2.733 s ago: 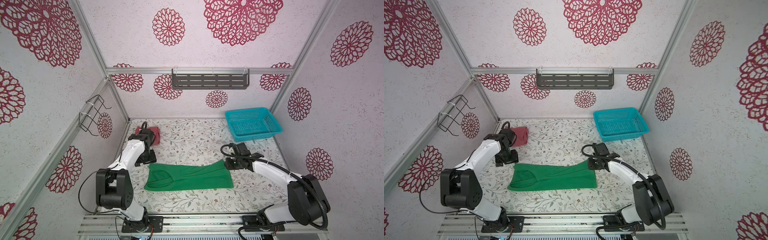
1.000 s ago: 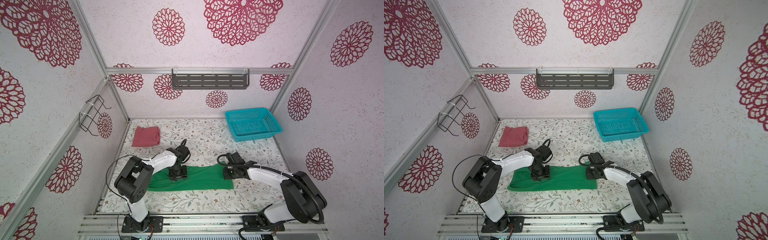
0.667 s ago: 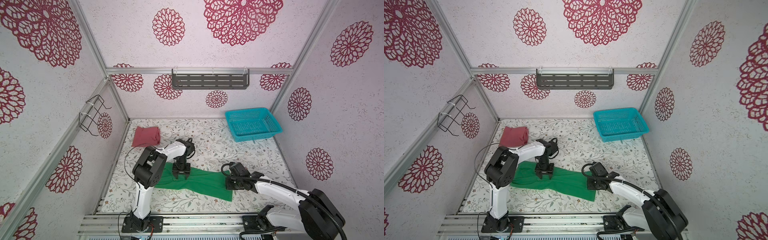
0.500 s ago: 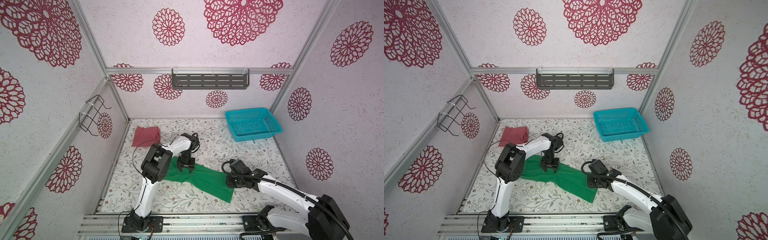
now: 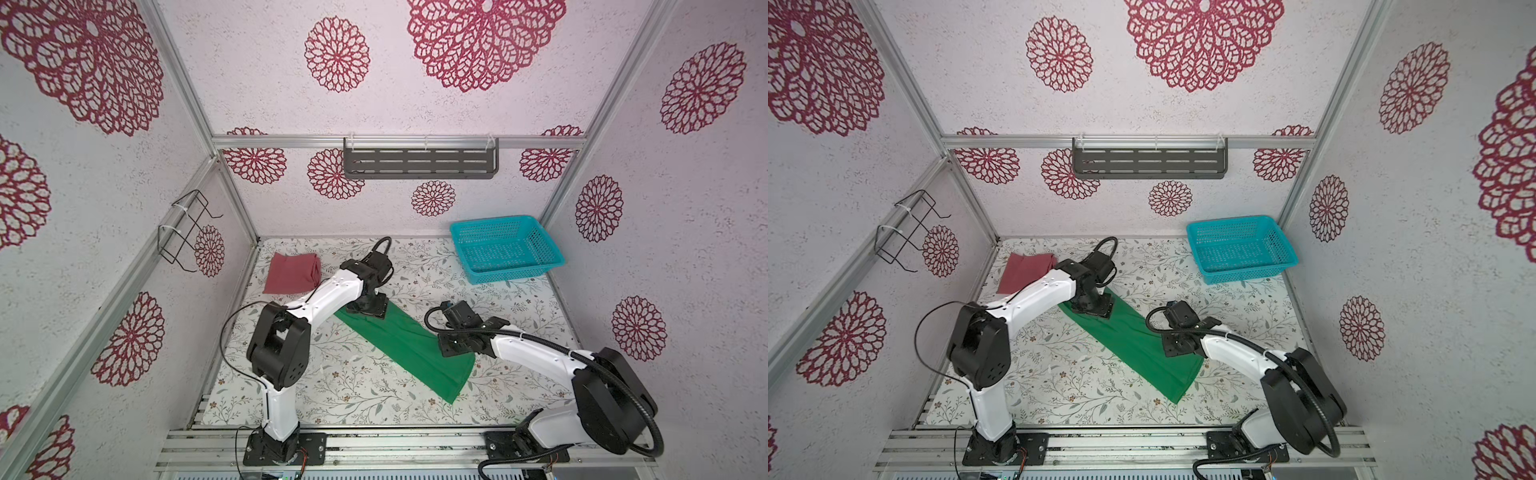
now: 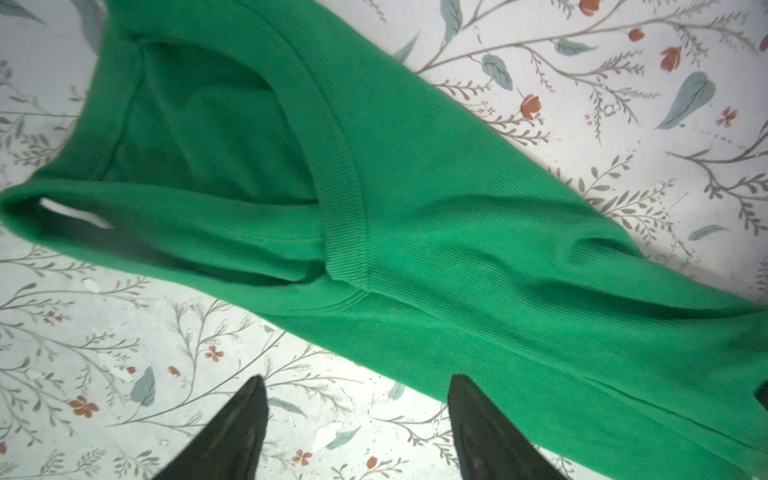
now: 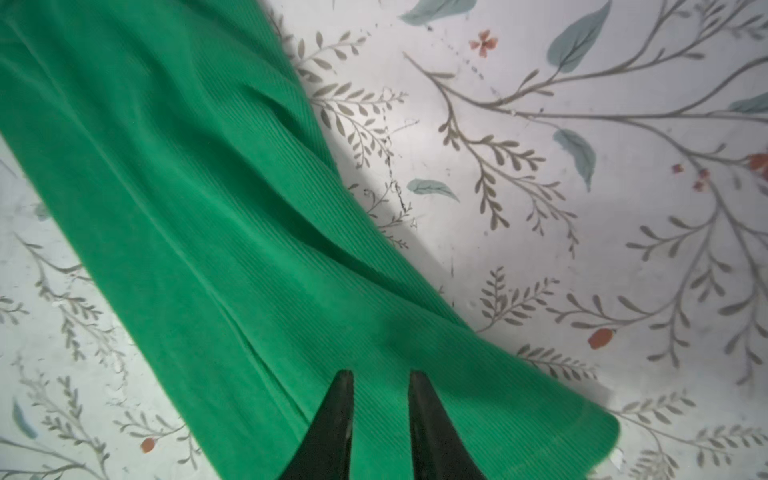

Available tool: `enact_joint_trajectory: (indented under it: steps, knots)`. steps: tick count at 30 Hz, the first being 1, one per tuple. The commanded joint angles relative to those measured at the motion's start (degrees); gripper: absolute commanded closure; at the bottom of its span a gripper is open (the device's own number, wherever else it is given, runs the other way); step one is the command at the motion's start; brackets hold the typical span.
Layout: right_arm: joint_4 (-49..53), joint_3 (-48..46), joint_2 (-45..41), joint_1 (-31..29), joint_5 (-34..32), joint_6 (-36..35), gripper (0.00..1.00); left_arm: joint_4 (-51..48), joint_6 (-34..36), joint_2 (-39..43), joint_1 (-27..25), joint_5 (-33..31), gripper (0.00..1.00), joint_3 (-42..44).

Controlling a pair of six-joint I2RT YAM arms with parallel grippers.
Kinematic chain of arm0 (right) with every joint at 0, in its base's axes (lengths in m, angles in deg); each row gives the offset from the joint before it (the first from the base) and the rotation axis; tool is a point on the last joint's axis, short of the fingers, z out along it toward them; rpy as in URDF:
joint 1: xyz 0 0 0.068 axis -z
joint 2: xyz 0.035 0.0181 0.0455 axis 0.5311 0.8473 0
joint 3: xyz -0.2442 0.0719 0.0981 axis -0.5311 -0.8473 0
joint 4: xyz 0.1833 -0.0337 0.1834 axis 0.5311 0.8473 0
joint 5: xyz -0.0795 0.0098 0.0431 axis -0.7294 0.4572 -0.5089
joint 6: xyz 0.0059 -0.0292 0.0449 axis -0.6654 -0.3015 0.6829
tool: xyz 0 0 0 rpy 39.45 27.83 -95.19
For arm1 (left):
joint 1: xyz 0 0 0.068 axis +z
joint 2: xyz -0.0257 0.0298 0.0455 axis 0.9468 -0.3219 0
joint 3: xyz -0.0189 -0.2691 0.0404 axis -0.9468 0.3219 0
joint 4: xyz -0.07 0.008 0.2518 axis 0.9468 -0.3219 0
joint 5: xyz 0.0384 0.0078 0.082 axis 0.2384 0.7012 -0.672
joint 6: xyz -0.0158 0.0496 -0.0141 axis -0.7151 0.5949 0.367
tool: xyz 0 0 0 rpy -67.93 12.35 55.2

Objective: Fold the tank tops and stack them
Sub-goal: 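Rotate the green strip lengthwise away from the robot with both grippers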

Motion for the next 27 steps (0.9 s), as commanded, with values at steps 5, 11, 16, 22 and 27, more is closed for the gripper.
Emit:
enact_joint_trajectory:
  steps: [5,11,16,22,27]
  knots:
    - [-1.77,-2.21,1.20,0.17,1.31,-1.15,0.75,14.77,-11.79,-3.99,3.17,5.48,0.36,7.88]
    - [-2.31,-4.57,1.49,-1.80,3.67,6.03,0.75,15.23,-11.61,-12.42,3.28,6.08,0.37,2.57]
    - [-10.59,-10.27,0.26,-6.57,5.33,20.06,0.74,13.94,-9.25,-20.41,3.69,7.10,0.38,-3.70]
    - [-26.21,-11.48,3.82,-16.79,2.99,36.16,0.71,6.67,-1.43,-32.86,5.38,8.34,0.36,-22.10]
    - [-21.19,0.37,9.05,-19.26,-0.13,30.83,0.64,-2.72,6.37,-42.04,5.17,10.13,0.33,-42.82]
